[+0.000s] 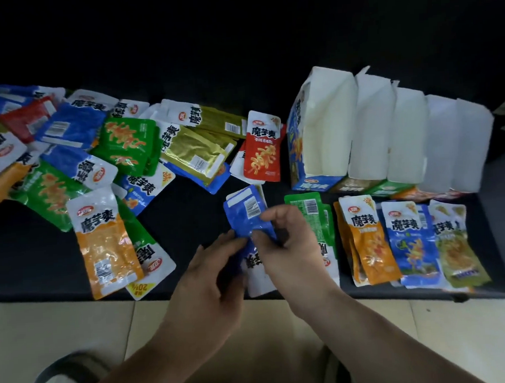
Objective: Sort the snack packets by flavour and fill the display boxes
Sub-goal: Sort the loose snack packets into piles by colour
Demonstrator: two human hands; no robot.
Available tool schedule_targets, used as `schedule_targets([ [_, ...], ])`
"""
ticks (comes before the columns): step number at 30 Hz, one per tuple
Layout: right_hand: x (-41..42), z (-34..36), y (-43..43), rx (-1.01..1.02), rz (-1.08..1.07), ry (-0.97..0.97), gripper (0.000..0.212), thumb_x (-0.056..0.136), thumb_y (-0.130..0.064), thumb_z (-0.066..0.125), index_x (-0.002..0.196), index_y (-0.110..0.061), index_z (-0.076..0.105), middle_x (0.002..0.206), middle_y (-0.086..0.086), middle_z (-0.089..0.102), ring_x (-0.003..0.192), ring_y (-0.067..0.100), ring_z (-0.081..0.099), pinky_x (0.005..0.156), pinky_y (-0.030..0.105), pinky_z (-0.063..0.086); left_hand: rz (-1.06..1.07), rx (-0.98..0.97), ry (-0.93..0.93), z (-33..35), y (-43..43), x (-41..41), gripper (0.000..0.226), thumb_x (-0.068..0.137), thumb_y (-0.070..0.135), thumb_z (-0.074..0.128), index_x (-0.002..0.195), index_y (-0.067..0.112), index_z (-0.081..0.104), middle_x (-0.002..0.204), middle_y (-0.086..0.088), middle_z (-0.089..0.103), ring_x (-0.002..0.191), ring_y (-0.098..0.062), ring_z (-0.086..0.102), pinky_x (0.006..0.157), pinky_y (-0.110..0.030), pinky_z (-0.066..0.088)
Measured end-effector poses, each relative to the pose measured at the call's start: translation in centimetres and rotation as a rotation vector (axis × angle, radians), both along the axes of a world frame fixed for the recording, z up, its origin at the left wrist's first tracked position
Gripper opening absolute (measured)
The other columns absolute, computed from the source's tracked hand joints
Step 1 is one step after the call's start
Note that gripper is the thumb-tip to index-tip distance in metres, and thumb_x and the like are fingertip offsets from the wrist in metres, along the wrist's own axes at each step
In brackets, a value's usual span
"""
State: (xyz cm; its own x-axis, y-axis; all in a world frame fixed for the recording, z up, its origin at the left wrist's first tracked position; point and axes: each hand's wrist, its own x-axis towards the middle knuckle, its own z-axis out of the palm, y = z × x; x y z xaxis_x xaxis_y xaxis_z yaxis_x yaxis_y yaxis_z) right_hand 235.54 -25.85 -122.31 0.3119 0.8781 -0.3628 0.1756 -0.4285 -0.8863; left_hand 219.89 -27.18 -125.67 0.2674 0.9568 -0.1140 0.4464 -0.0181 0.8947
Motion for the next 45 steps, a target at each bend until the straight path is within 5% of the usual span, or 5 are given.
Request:
schedule_targets([
  [12,9.3,4.6,-6.7,0.074,-0.228,-0.046,0.038,0.092,-0.01,0.075,0.119,-0.036,0.065,0.096,-0.017,0.075,0.079,0.005,0.072,0.063,0.027,0.057,0.07,-0.384,-0.241,6.9,-0.3,9.7,0.034,0.092,0.006,0.074,0.102,0.036,0.062,0.091,0.019,0.074,0.082,-0.002,0.074,0.068,-0.028,0.063],
  [23,20.7,4.0,-9.0,0.104,-0.247,-0.492,0.04,0.09,-0.007,0.075,0.12,-0.033,0.071,0.117,-0.016,0.065,0.103,0.009,0.066,0.084,0.039,0.061,-0.563,0.183,0.259,5.3,1.0,19.0,0.029,0.096,0.021,0.065,0.123,0.033,0.066,0.128,0.016,0.063,0.118,-0.008,0.057,0.097,-0.03,0.051],
  [29,22.3,0.5,-7.7,0.073,-0.124,-0.766,0.039,0.095,-0.007,0.069,0.131,-0.021,0.069,0.133,-0.001,0.058,0.115,0.011,0.056,0.08,0.003,0.04,-0.837,0.398,0.689,3.0,2.8,21.3,0.047,0.104,0.037,0.051,0.151,0.04,0.044,0.172,0.002,0.016,0.157,-0.029,0.006,0.127,-0.048,0.01],
  [34,22.3,-1.5,-7.6,0.062,-0.044,-1.061,0.037,0.088,-0.022,0.075,0.125,-0.022,0.071,0.123,0.006,0.065,0.11,0.032,0.062,0.07,0.039,0.055,-0.825,0.453,0.753,2.2,2.4,21.2,0.053,0.104,0.035,0.052,0.154,0.041,0.036,0.173,0.001,0.009,0.159,-0.028,0.001,0.127,-0.05,0.006],
  [45,22.0,-2.5,-7.1,-0.01,0.041,-1.177,0.041,0.082,-0.028,0.082,0.121,-0.024,0.072,0.142,0.018,0.055,0.131,0.045,0.05,0.091,0.059,0.052,-0.837,0.465,0.727,0.6,2.7,18.7,0.06,0.105,0.032,0.053,0.158,0.042,0.026,0.174,0.003,-0.002,0.16,-0.025,-0.008,0.13,-0.05,0.007],
])
